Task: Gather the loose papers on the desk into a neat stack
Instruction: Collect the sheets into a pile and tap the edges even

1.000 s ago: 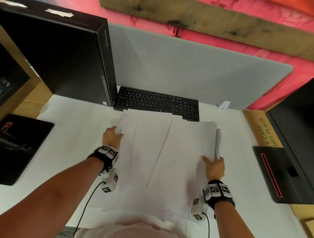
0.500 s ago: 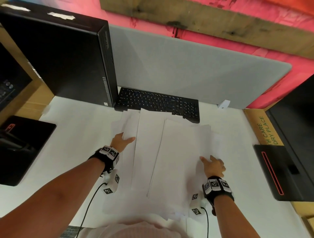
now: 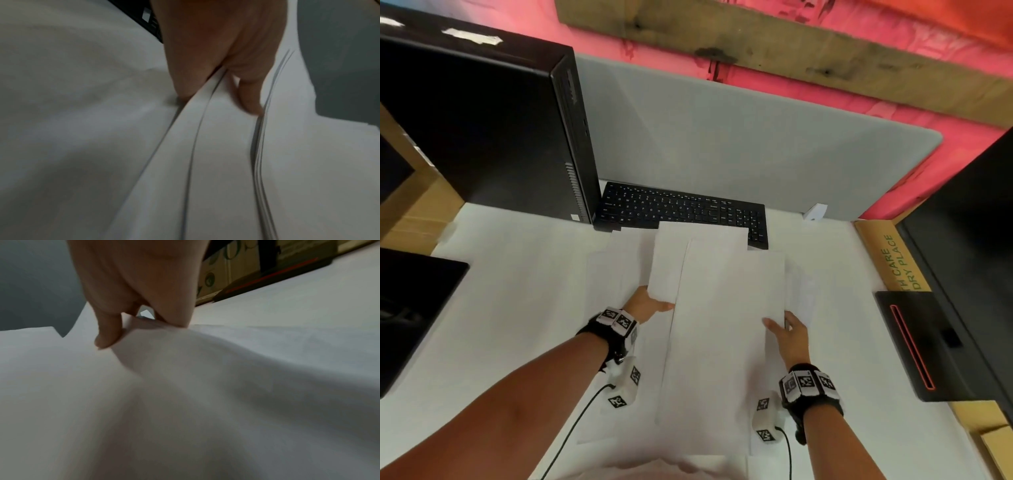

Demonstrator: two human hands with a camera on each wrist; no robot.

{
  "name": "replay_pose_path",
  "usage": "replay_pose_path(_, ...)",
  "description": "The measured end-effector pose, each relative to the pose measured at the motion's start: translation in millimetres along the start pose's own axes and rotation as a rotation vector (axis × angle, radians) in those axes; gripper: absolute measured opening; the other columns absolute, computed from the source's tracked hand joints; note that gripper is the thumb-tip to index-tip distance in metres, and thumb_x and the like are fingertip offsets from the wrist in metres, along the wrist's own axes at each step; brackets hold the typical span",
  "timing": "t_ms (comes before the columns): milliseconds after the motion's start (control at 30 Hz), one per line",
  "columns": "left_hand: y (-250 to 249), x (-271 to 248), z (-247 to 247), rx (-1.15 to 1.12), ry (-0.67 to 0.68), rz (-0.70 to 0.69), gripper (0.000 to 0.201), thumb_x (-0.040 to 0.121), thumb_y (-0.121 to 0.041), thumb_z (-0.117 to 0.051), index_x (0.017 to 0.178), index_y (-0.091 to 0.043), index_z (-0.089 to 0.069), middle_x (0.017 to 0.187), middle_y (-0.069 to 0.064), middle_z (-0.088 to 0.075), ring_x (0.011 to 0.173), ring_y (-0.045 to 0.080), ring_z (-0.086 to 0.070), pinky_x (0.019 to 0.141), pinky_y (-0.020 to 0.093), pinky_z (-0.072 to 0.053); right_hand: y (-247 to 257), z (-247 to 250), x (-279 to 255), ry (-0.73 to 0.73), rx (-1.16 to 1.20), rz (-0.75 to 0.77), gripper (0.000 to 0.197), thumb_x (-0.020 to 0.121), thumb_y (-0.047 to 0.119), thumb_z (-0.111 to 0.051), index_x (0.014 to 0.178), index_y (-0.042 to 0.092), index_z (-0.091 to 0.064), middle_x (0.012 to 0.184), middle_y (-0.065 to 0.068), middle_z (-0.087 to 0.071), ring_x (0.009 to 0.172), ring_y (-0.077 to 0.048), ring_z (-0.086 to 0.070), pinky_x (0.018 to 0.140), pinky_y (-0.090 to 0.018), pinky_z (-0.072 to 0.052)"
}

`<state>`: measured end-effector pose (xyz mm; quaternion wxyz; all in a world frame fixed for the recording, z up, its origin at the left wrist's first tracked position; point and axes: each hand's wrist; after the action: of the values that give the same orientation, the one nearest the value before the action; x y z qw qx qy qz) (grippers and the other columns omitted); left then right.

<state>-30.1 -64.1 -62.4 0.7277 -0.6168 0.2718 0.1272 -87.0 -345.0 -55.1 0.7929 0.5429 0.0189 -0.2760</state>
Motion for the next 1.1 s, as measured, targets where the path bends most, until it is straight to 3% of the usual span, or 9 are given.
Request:
replay_pose_path(100, 0, -3, 2, -0.076, 0.003, -0.017, 0.044, 0.082, -0.007, -0.065, 0.123, 0.0, -0.053, 0.125, 0.017, -0.058, 0.12, 0.029, -0.053, 0.101, 0.033, -0.04, 11, -8, -3, 0.076, 0.146, -0.039, 0.074, 0.08, 0.0, -0.066, 0.141, 0.015, -0.028, 0.12, 0.0, -0.046, 0.11, -0.018, -0.048, 0.092, -0.027, -0.04)
replay_pose_path(167, -1, -3, -5, -0.121, -0.019, -0.028, 0.042, 0.083, -0.021, -0.065, 0.121, -0.004, -0.056, 0.121, 0.011, -0.061, 0.119, 0.025, -0.054, 0.103, 0.032, -0.039, 15, -16, -1, 0.104, 0.128, -0.083, 0.088, 0.079, 0.003, -0.069, 0.147, 0.017, -0.014, 0.122, 0.0, -0.043, 0.111, -0.018, -0.047, 0.097, -0.032, -0.039)
replay_pose_path(267, -6, -4, -16, -0.211, -0.09, -0.043, 0.046, 0.089, -0.038, -0.054, 0.126, -0.011, -0.052, 0.118, -0.002, -0.056, 0.114, 0.014, -0.05, 0.105, 0.029, -0.034, 15, -20, 6, 0.072, 0.029, -0.097, 0.061, 0.077, 0.007, -0.071, 0.131, 0.006, -0.043, 0.126, -0.011, -0.056, 0.103, -0.024, -0.055, 0.09, -0.034, -0.046)
replay_pose_path(467, 7, -1, -16, -0.061, -0.135, -0.151, 0.048, 0.073, -0.019, -0.075, 0.116, -0.005, -0.059, 0.115, 0.015, -0.065, 0.106, 0.028, -0.062, 0.096, 0.042, -0.049, 16, -16, 6, 0.166, 0.145, -0.157, 0.033, 0.078, 0.002, -0.068, 0.11, 0.005, -0.058, 0.106, -0.013, -0.065, 0.093, -0.028, -0.06, 0.078, -0.034, -0.05)
replay_pose_path(600, 8, -2, -8, -0.11, -0.117, -0.146, 0.047, 0.066, -0.016, -0.079, 0.109, -0.006, -0.062, 0.11, 0.015, -0.067, 0.104, 0.026, -0.062, 0.098, 0.043, -0.047, 21, -7, 1, 0.305, 0.238, -0.165, 0.038, 0.074, 0.001, -0.07, 0.111, 0.004, -0.062, 0.096, -0.012, -0.071, 0.085, -0.027, -0.067, 0.07, -0.032, -0.054)
replay_pose_path(733, 1, -10, -3, -0.238, -0.044, -0.119, 0.038, 0.077, -0.006, -0.07, 0.113, -0.012, -0.059, 0.097, -0.007, -0.065, 0.093, 0.007, -0.061, 0.094, 0.029, -0.046, 22, 4, 0, 0.429, 0.394, -0.173, 0.058, 0.043, 0.019, -0.089, 0.096, 0.011, -0.067, 0.083, -0.004, -0.076, 0.077, -0.02, -0.072, 0.061, -0.028, -0.057)
replay_pose_path(867, -1, -7, -5, -0.152, 0.104, -0.038, 0.044, 0.077, -0.001, -0.069, 0.118, -0.009, -0.056, 0.104, 0.0, -0.064, 0.101, 0.015, -0.06, 0.095, 0.028, -0.043, 17, -10, 3, 0.292, 0.263, -0.162, 0.028, 0.077, 0.001, -0.068, 0.102, 0.013, -0.063, 0.094, -0.007, -0.072, 0.093, -0.028, -0.064, 0.076, -0.033, -0.052)
replay_pose_path(1000, 10, 3, -14, 0.036, 0.152, 0.038, 0.055, 0.074, -0.005, -0.074, 0.124, 0.002, -0.053, 0.124, 0.017, -0.059, 0.119, 0.027, -0.054, 0.107, 0.041, -0.039, 11, -21, 11, 0.202, 0.107, -0.085, 0.048, 0.076, 0.002, -0.071, 0.12, 0.005, -0.053, 0.112, -0.015, -0.064, 0.098, -0.029, -0.061, 0.077, -0.032, -0.052)
replay_pose_path(1100, 7, -1, -18, 0.02, 0.051, 0.041, 0.053, 0.078, -0.007, -0.07, 0.125, 0.002, -0.05, 0.125, 0.016, -0.058, 0.119, 0.029, -0.053, 0.104, 0.035, -0.039, 12, -22, 9, 0.117, 0.025, -0.012, 0.049, 0.078, 0.006, -0.07, 0.123, 0.007, -0.048, 0.114, -0.012, -0.062, 0.101, -0.028, -0.059, 0.082, -0.034, -0.049)
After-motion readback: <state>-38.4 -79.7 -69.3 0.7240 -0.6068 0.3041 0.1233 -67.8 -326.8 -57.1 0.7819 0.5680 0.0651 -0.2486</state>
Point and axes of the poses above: each hand's wrist, its own x-axis towards the middle knuckle, its own z-axis out of the back of the hand, y = z × x
